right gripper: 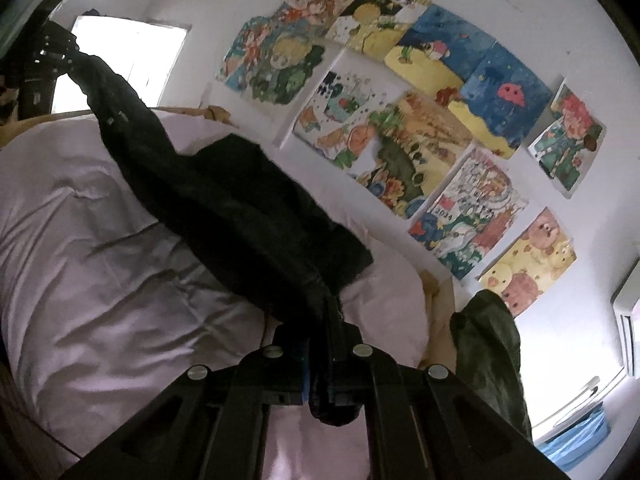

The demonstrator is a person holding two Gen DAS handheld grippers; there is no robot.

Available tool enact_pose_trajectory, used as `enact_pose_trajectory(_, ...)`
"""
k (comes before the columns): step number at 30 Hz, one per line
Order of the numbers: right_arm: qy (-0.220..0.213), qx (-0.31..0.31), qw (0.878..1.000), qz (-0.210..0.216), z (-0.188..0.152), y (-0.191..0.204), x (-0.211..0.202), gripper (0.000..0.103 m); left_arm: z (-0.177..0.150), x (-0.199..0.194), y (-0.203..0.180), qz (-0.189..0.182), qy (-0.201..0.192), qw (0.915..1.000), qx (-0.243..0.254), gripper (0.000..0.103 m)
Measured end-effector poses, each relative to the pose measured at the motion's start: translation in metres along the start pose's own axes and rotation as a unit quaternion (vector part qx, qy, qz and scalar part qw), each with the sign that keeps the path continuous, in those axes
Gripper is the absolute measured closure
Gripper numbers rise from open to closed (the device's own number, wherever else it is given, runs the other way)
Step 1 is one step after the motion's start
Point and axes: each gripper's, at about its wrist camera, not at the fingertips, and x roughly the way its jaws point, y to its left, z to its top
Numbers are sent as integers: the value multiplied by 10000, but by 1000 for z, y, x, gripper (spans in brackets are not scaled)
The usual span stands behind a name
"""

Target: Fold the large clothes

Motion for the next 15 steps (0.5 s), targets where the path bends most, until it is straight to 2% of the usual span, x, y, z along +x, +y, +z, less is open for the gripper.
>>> enact_pose_trajectory(4,-22,256,9996,-88,11,-8,6,97,12,7,2,168,-20,9997,-198,99)
enact_pose_trajectory(10,101,580,9977,-328,42,-31,55,97,34,56,12,568,290,9968,-483,99)
enact_pose_trajectory(15,34,966,9926,-736,67,-57,97,97,62,86,28,945,245,9928,-696,99)
